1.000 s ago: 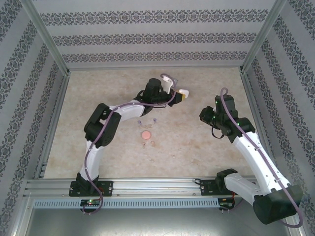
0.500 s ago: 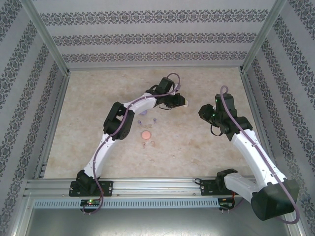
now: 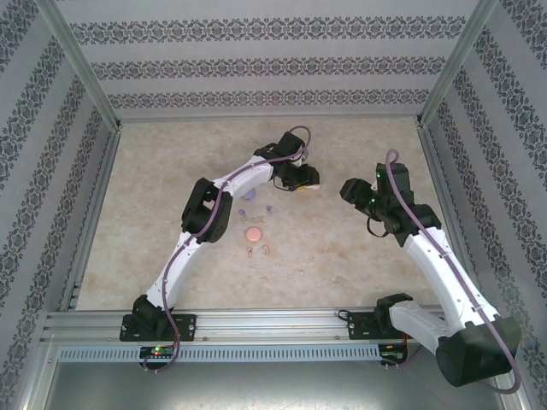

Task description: Insert the wireless bluetooth earbuds into the charging case

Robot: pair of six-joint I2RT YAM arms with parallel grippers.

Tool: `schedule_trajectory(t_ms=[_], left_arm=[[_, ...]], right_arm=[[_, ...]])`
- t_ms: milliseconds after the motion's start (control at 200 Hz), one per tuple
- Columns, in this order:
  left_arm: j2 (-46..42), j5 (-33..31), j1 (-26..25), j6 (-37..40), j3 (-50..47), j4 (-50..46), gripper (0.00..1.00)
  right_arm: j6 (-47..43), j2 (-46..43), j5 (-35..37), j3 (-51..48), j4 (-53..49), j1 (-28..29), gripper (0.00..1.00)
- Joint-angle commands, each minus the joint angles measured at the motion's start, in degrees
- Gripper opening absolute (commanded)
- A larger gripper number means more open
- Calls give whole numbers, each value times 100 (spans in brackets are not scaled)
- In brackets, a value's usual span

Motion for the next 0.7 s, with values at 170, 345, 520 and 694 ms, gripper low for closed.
schedule_trajectory(t_ms=[170, 345, 520, 694], left_arm=[[-405, -1220, 84, 685, 68, -1214, 73], [-1076, -1784, 104, 1161, -99, -1304, 77], [-2391, -2494, 104, 1589, -1028, -830, 79], [-3768, -3167, 160, 1778, -2281, -187, 92]], right_arm=[[-78, -258, 76, 315, -293, -59, 65], [-117, -341, 99, 364, -424, -60, 66], [-183, -292, -11, 245, -407, 66, 67], [-184, 85, 364, 212, -357, 729, 69]])
